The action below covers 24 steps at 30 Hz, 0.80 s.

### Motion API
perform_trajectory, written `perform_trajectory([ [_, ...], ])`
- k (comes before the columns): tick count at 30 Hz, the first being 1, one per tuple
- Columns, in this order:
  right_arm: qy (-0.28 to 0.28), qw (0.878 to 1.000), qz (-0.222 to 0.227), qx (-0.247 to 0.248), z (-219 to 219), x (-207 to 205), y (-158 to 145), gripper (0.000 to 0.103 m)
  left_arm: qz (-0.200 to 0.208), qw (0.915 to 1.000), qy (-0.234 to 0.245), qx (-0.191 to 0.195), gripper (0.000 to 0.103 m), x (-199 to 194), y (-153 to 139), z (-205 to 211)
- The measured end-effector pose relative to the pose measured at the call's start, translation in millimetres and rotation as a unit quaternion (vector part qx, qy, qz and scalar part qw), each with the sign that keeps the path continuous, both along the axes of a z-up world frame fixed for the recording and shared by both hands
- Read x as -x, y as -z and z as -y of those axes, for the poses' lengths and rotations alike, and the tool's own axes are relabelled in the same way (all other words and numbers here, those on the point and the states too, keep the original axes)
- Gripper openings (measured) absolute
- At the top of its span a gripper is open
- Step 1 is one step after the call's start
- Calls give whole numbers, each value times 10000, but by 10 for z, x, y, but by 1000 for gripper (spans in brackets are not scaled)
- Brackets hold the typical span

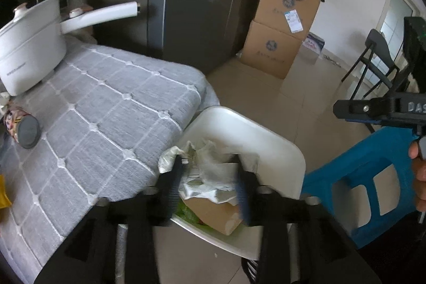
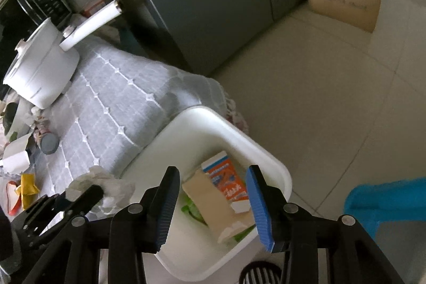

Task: Collect trash
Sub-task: 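Carry the box and tissue over the white bin and open both tools, then move both tools back over the table toward the yellow wrapper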

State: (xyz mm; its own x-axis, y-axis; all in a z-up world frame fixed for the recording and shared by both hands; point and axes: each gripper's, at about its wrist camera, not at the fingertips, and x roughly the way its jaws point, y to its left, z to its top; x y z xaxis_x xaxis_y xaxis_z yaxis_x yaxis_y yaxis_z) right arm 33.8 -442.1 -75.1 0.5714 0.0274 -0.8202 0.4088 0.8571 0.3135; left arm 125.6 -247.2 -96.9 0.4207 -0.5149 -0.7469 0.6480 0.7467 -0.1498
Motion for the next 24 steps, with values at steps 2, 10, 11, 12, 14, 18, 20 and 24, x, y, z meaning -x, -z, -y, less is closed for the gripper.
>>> perform_trajectory([
  [2,21,10000,-6,-7,12,-1,3,55,68,9998,-136,-88,77,-8,15,18],
  [10,-29,10000,1,28,-34,-33,-10,65,38,9984,-450,-341,90,-62,17,-122],
  [11,-33,10000,1,31,-40,-38,-11,66,51,9982,-480,-360,91,-64,10,-150],
  [12,-35,10000,2,34,-50,-46,-14,66,61,9980,-505,-374,92,-70,0,-178],
  [14,-36,10000,1,43,-61,-53,-16,68,59,9977,-551,-392,94,-72,-23,-244],
  [18,-51,10000,-4,76,-102,-73,-23,71,106,9968,-661,-432,95,-70,-75,-394],
  [20,-76,9999,4,113,-143,-92,-35,74,142,9960,-732,-495,96,-68,-97,-489],
  [24,-203,9995,-6,232,-279,-178,-49,78,201,9939,-923,-570,98,-76,-153,-744],
])
